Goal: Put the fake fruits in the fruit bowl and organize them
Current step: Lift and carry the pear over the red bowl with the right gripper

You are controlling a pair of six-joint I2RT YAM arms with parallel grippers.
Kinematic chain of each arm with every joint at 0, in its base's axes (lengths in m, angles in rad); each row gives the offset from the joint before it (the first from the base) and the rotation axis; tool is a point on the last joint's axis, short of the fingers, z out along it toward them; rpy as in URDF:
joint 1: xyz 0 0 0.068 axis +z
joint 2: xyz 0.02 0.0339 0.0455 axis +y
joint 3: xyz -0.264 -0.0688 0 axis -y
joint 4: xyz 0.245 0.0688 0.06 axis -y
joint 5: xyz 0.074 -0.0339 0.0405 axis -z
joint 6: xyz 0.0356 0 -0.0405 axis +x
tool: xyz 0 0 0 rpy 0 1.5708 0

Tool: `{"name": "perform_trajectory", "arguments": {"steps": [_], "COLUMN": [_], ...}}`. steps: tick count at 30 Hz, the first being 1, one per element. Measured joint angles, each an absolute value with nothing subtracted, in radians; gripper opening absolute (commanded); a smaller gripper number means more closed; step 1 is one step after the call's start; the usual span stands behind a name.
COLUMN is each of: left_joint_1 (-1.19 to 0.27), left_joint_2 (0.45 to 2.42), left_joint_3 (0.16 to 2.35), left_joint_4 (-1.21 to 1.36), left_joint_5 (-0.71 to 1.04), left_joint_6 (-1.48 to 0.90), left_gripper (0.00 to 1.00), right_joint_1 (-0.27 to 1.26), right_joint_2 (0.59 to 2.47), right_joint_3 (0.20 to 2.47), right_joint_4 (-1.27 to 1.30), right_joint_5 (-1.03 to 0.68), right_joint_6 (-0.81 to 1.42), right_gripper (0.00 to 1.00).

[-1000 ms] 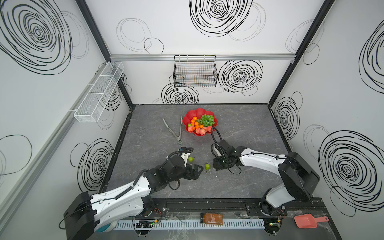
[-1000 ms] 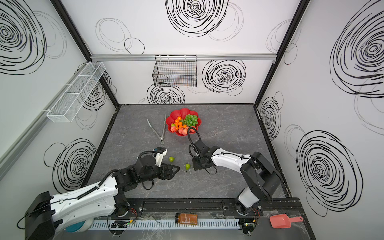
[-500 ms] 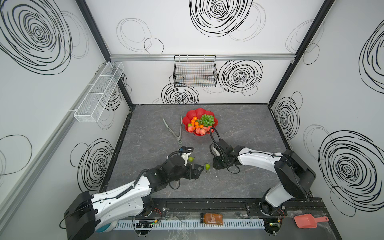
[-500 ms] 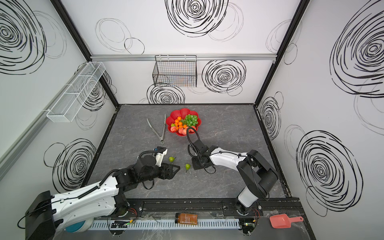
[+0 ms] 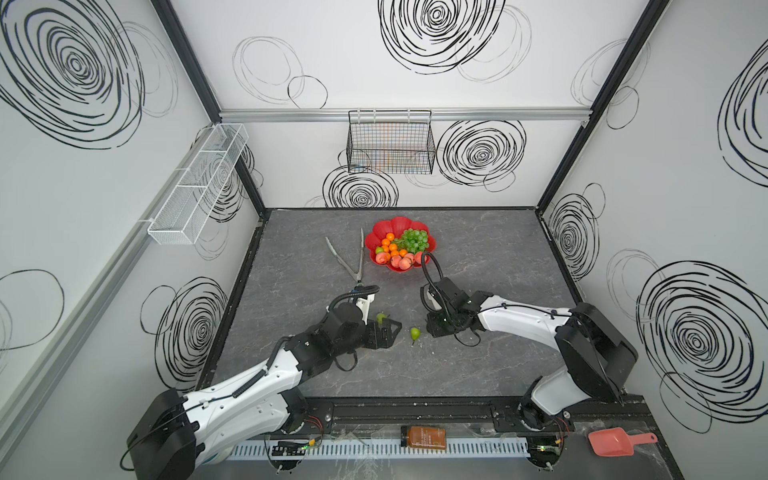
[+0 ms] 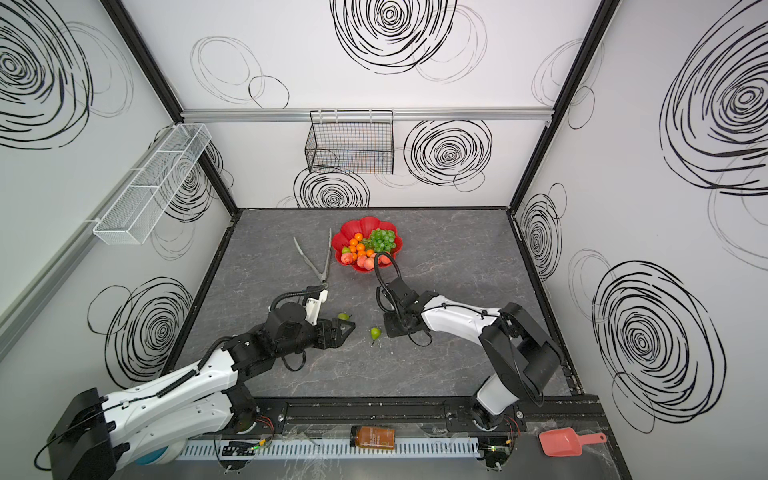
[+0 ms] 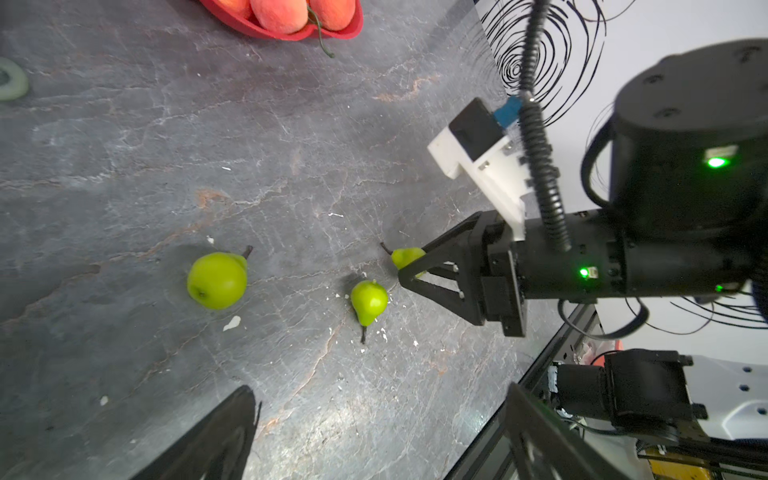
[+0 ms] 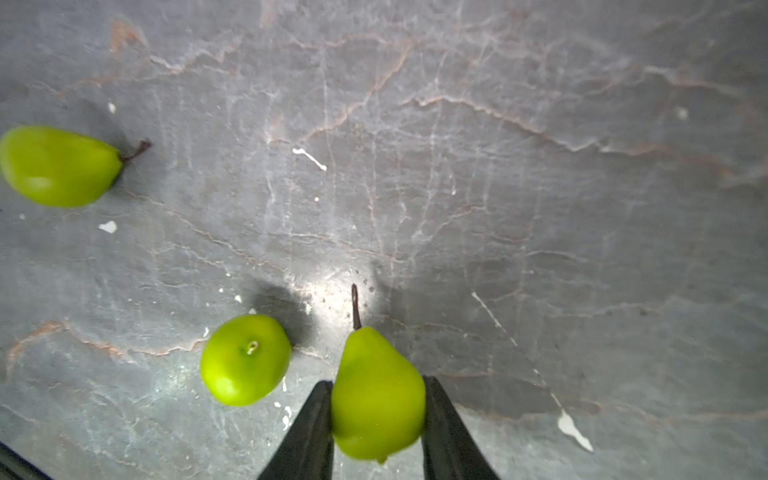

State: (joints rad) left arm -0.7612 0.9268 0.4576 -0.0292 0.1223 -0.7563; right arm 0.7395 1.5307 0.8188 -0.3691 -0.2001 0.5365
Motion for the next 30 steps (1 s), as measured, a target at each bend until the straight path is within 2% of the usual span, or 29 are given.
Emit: {"name": "perform_trajectory", "arguments": {"steps": [13, 24, 30], "left_joint_1": [-0.560, -0.392, -0.308], "left_joint_2": [0.889, 0.880, 0.891], "left_joint_3": [0.490, 0.503, 0.522], "left_joint_4": [-0.053, -0.078, -0.081], "left_joint_5": [0.215, 0.309, 0.361], "left_joint_6": [-0.720, -0.696, -0.693], "left_gripper": [0.96, 0.96, 0.96], "right_joint_1": [0.720, 0.714, 0.714], "right_joint_2": [1.448, 1.453, 1.522], "right_joint_3": [0.879, 0.982, 1.084], "right_joint_4": [-0.394, -0.406, -0.406], "right_joint_5": [-0.176, -0.174, -0.177], "right_joint_6": [0.540, 0.539, 0.529], "right_gripper": [0.34, 0.34, 0.34]}}
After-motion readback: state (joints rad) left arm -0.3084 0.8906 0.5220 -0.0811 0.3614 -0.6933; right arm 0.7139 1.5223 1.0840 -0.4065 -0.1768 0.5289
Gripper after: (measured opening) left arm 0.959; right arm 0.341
